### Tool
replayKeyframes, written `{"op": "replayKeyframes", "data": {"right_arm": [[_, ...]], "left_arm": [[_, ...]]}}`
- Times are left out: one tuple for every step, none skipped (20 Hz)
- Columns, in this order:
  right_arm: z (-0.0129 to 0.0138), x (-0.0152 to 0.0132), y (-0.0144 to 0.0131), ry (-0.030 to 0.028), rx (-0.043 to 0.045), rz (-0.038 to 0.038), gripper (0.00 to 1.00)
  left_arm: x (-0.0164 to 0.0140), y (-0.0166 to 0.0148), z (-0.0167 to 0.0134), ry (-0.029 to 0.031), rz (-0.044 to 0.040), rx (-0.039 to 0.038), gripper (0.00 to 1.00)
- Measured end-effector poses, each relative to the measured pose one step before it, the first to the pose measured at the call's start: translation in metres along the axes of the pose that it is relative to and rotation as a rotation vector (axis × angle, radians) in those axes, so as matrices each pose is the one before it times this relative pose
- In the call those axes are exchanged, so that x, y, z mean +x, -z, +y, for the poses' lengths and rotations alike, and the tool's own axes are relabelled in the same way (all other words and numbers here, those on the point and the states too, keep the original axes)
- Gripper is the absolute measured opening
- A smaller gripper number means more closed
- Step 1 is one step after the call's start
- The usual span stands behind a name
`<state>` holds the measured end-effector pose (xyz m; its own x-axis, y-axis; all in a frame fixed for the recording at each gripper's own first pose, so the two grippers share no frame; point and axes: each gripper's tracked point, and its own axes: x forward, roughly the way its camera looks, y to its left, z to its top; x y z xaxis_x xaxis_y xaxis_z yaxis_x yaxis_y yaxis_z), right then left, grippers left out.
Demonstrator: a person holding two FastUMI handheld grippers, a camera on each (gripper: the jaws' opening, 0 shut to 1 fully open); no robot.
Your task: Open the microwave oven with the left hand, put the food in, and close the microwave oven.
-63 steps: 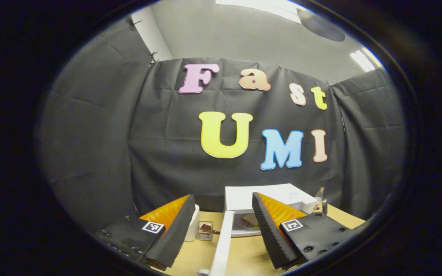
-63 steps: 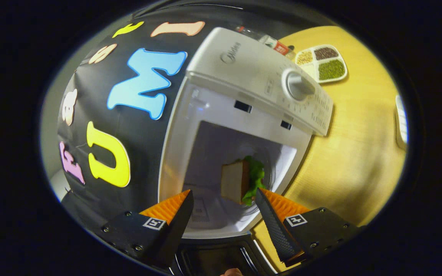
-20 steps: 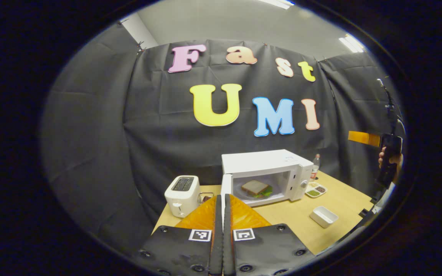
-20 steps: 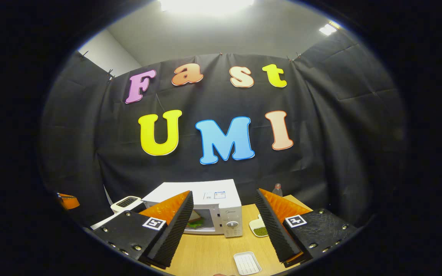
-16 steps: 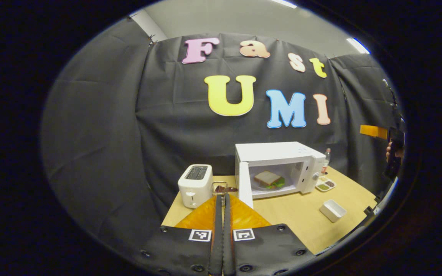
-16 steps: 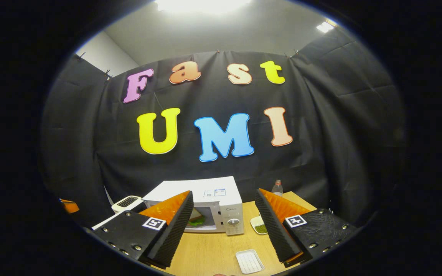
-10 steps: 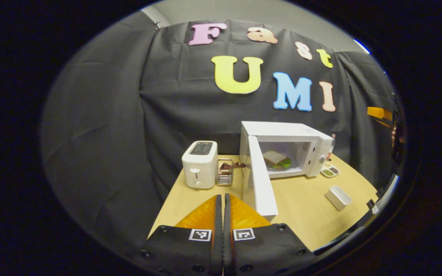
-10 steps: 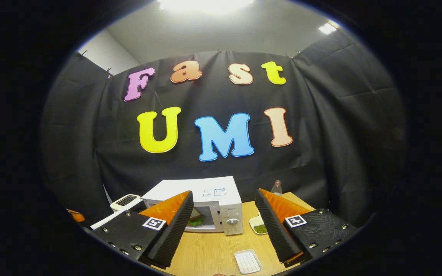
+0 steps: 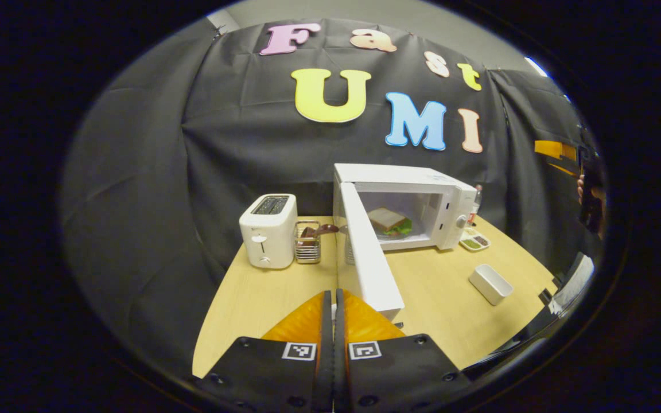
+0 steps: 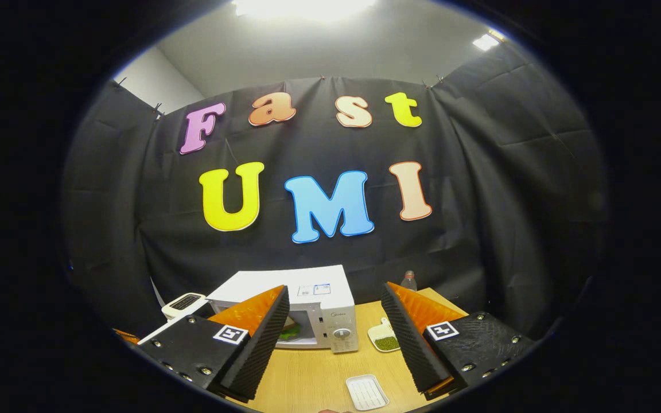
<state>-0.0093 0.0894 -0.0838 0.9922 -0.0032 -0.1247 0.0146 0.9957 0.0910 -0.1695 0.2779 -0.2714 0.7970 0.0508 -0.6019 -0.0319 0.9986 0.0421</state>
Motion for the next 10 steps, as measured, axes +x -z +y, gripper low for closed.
{"op": "replayKeyframes", "data": {"right_arm": [[-0.00257, 0.00129, 0.00109, -0.00035, 0.00004, 0.00141, 0.97], [-0.00192, 0.00098, -0.00001, -0.00304, 0.00216, 0.00131, 0.97], [-0.00201, 0.00163, 0.00059, -0.00220, 0.00169, 0.00312, 0.97], [-0.00311, 0.00133, -0.00085, -0.00225, 0.00253, -0.00017, 0.97], [-0.00447, 0.00140, -0.00024, -0.00218, 0.00223, -0.00028, 0.97], [-0.00397, 0.00128, -0.00118, -0.00305, 0.00152, -0.00137, 0.97], [-0.00386, 0.00089, -0.00023, -0.00143, -0.00128, -0.00026, 0.97], [-0.00549, 0.00177, -0.00127, -0.00207, -0.00247, -0.00158, 0.97], [-0.00532, 0.00245, -0.00038, -0.00059, -0.00111, -0.00011, 0.97], [-0.00513, 0.00180, -0.00086, -0.00181, 0.00013, -0.00164, 0.97]], "left_arm": [[0.00069, 0.00104, -0.00938, 0.01420, 0.00264, -0.00226, 0.07], [0.00054, -0.00082, -0.00892, 0.01262, 0.00117, -0.00383, 0.07], [0.00159, 0.00135, -0.00983, 0.01259, 0.00331, -0.00386, 0.07], [0.00122, 0.00007, -0.00899, 0.00963, 0.00155, -0.00043, 0.07], [0.00235, -0.00111, -0.00923, 0.00784, 0.00277, 0.00223, 0.07], [0.00239, -0.00093, -0.01002, 0.00788, 0.00358, 0.00213, 0.07], [0.00210, -0.00057, -0.00851, 0.00804, 0.00327, 0.00310, 0.07], [0.00221, -0.00066, -0.00810, 0.00578, 0.00316, 0.00359, 0.07], [0.00323, -0.00076, -0.00750, 0.00459, 0.00314, 0.00190, 0.07], [0.00314, -0.00239, -0.00853, 0.00421, 0.00182, 0.00027, 0.07]]}}
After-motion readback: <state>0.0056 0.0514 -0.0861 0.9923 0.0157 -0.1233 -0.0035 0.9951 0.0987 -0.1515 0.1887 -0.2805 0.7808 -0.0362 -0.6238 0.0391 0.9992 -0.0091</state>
